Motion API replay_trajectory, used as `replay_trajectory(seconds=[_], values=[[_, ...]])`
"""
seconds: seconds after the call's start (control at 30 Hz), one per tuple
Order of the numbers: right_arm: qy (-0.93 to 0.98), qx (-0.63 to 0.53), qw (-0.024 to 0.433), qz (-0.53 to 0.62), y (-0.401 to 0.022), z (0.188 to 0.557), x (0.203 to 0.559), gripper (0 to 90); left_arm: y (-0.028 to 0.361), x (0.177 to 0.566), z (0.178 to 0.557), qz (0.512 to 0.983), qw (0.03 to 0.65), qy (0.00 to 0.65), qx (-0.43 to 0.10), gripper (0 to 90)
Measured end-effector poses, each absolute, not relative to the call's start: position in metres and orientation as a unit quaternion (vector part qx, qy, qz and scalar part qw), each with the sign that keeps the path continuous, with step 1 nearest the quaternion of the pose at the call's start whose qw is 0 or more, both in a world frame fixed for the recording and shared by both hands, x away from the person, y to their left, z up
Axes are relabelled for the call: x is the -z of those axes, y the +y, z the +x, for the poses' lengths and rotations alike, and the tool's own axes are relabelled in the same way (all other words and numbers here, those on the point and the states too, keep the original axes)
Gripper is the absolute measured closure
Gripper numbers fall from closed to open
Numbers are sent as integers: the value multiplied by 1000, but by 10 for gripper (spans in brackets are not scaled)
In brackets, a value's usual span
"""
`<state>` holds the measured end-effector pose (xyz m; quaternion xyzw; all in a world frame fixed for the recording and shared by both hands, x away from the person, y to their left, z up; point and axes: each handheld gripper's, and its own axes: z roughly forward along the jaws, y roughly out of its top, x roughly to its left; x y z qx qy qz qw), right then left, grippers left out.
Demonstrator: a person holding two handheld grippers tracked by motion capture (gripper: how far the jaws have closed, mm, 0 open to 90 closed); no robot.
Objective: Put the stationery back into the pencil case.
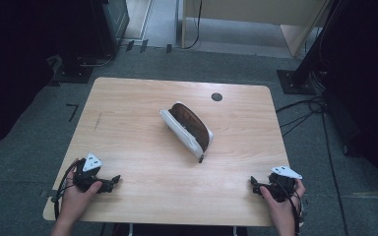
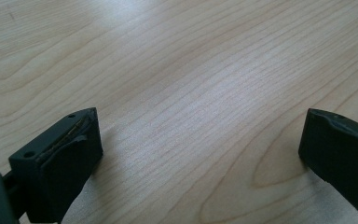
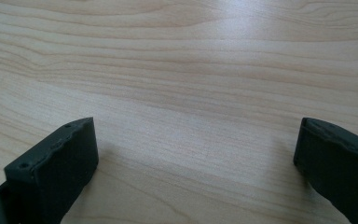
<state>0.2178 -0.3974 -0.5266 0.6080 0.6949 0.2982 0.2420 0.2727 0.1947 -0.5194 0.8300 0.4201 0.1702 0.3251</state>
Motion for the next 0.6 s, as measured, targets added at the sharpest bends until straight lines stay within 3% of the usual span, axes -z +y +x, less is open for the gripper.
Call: replay_trajectory(seconds=[0.6], values=[[695,-298,242,608,-397,218,527,0,194,519,272,830,326,419,-170,0]])
